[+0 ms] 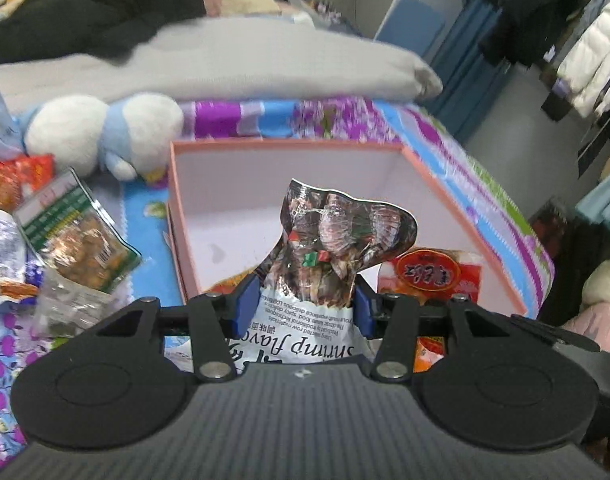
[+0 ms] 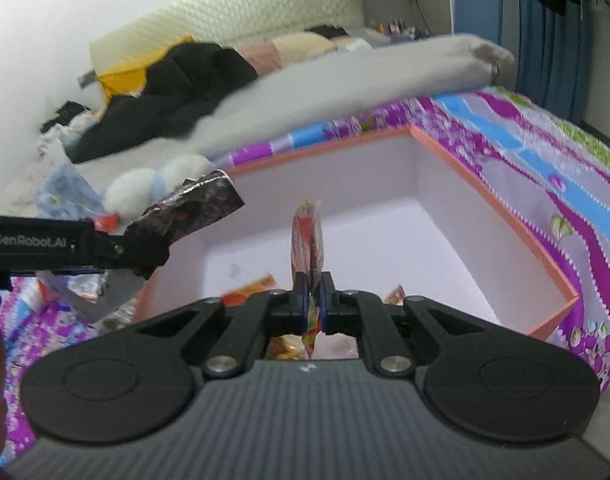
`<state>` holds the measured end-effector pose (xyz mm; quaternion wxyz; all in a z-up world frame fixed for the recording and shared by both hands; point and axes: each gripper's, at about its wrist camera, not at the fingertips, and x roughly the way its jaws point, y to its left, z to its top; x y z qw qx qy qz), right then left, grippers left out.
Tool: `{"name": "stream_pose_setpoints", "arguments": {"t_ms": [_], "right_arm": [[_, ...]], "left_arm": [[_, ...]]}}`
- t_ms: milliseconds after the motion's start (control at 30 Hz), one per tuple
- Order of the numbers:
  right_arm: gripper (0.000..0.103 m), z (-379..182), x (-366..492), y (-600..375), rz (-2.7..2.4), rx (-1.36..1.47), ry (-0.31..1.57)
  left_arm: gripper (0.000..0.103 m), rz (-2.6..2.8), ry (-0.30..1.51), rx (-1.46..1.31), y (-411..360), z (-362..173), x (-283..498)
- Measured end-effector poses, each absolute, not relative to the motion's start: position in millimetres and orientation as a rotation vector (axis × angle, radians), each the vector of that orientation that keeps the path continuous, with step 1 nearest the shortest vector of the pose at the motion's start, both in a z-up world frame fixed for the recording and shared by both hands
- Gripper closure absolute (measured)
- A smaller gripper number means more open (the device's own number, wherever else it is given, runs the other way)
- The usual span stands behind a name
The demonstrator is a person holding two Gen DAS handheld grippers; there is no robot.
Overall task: Organize snacks
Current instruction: 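Carry both packets over the pink box and open both grippers, then withdraw both open grippers from the pink box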
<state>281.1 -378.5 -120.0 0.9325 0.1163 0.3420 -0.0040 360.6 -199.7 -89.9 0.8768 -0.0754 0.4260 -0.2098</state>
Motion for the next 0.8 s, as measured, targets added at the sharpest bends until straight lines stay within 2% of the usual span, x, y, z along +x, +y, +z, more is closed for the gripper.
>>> {"name": "stream_pose_setpoints", "arguments": {"t_ms": [267, 333, 367, 433, 500, 800], "right_arm": [[0.091, -149, 297, -387, -0.022, 0.266, 0.775], [0.089, -152, 299, -388, -0.042, 0.27, 0.791], [0.086, -154, 300, -389, -0.041, 0.277, 0.797], [0.069, -153, 298, -390, -0.034, 0.286, 0.798], [0.056, -150, 296, -391, -0.039, 0.285, 0.789], [0.058, -113, 278, -392, -0.029, 0.286, 0.698]], "left_arm": [[0.048, -0.46, 0.925, -0.132, -215, -108, 383], [0.044, -0.463, 0.922, -0.128, -216, -108, 385], [0.041, -0.46, 0.922, -0.122, -216, -107, 384], [0.018, -0.446, 0.925, -0.124, -217, -106, 384], [0.018, -0.433, 0.908, -0.138, -215, -99, 379], [0.018, -0.449, 0.792, -0.116, -206, -49, 348]]}}
